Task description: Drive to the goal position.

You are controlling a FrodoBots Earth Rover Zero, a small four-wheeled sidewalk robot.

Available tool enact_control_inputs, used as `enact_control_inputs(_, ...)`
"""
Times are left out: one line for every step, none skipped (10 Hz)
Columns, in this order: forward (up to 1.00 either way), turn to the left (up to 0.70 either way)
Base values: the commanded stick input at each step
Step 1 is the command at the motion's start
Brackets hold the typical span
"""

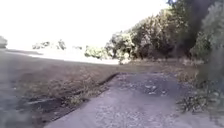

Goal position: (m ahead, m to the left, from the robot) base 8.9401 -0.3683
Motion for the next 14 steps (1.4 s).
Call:
enact_control_inputs(0.7, -0.3)
enact_control_inputs(0.7, -0.07)
enact_control_inputs(0.7, 0.0)
enact_control_inputs(0.7, 0.0)
enact_control_inputs(0.7, 0.0)
enact_control_inputs(0.7, -0.14)
enact_control_inputs(0.7, -0.3)
enact_control_inputs(0.7, -0.35)
enact_control_inputs(0.7, -0.34)
enact_control_inputs(0.7, -0.23)
enact_control_inputs(0.7, -0.12)
enact_control_inputs(0.7, -0.01)
enact_control_inputs(0.7, 0.0)
enact_control_inputs(0.7, 0.0)
